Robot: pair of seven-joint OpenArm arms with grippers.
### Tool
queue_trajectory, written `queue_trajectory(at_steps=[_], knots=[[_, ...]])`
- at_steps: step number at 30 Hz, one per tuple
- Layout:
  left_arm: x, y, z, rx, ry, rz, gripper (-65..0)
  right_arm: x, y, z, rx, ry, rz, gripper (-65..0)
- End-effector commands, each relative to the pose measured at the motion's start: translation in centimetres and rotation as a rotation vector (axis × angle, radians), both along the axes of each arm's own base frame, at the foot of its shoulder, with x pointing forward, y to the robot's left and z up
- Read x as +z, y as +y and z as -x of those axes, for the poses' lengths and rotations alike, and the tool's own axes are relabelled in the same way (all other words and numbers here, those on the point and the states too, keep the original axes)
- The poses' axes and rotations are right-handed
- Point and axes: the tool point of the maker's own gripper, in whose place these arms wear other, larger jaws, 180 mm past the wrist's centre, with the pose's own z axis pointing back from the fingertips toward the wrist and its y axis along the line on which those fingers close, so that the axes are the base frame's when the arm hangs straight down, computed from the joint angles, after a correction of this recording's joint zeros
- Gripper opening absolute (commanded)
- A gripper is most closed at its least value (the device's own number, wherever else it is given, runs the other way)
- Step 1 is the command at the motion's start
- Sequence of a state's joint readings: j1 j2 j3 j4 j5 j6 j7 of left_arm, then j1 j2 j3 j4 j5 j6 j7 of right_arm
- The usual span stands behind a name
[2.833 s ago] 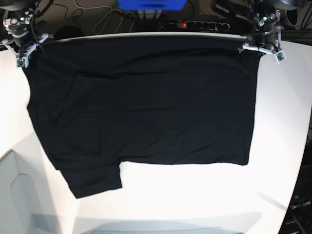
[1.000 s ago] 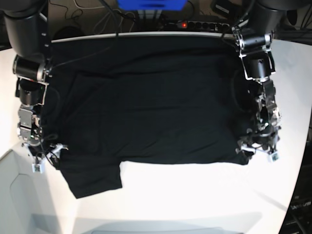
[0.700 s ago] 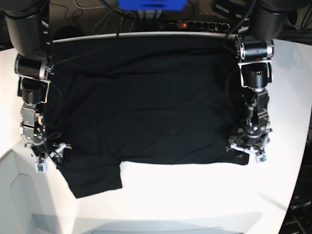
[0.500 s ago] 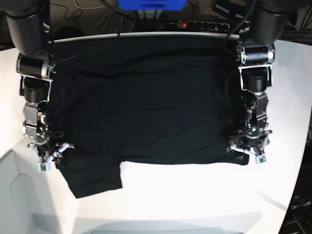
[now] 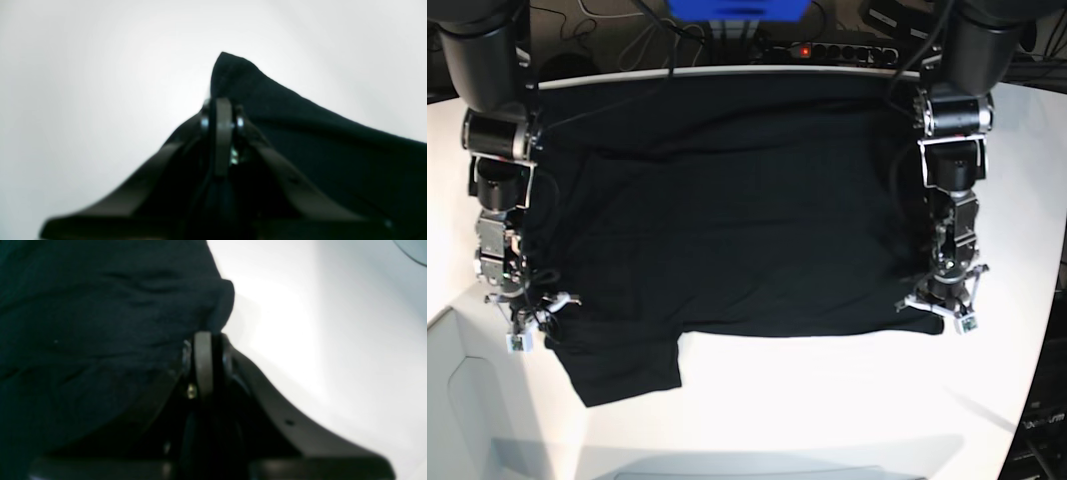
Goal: Fold the T-shirt properly
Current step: 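Move both grippers down to the hem corners of the shirt, then grasp the hem corners and fold them toward the shoulder edge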
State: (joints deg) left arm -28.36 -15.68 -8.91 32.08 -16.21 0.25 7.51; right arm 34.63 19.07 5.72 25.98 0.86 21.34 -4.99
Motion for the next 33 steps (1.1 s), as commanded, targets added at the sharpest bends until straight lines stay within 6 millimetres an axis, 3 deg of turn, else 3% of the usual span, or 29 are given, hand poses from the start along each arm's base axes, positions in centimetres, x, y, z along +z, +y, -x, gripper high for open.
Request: queue_trajectory(at_steps=[1, 11, 15, 21, 28, 33], knots=[[-0.7, -0.9, 0.3, -0.015, 0.053, 0.037, -65.0, 0.4, -1.0, 0.0, -0.002, 0.016, 0.028, -65.0], [4.4, -2.8, 0.9, -0.103, -0.056, -0.008, -65.0, 5.0, -0.2, -0.8, 0.053, -0.139, 0.097, -65.0], [6.3, -1.9, 1.9, -0.077, -0.096, -0.002, -65.0, 6.7, 0.4, -0.1, 0.085, -0.202, 0.138, -65.0], [8.9, -1.1, 3.4, -0.059, -0.135, -0.01, -65.0, 9.7, 0.4, 1.7, 0.061, -0.29, 0.155, -65.0], [11.6, -2.3, 5.1, -0.104, -0.2, -0.056, -65.0, 13.3, -0.3, 4.3, 0.024, -0.341, 0.208, -65.0], [12.7, -1.6, 7.7, -0.089, -0.226, -0.087, -65.0, 13.4, -0.2, 6.7, 0.03, -0.336, 0.24, -65.0]])
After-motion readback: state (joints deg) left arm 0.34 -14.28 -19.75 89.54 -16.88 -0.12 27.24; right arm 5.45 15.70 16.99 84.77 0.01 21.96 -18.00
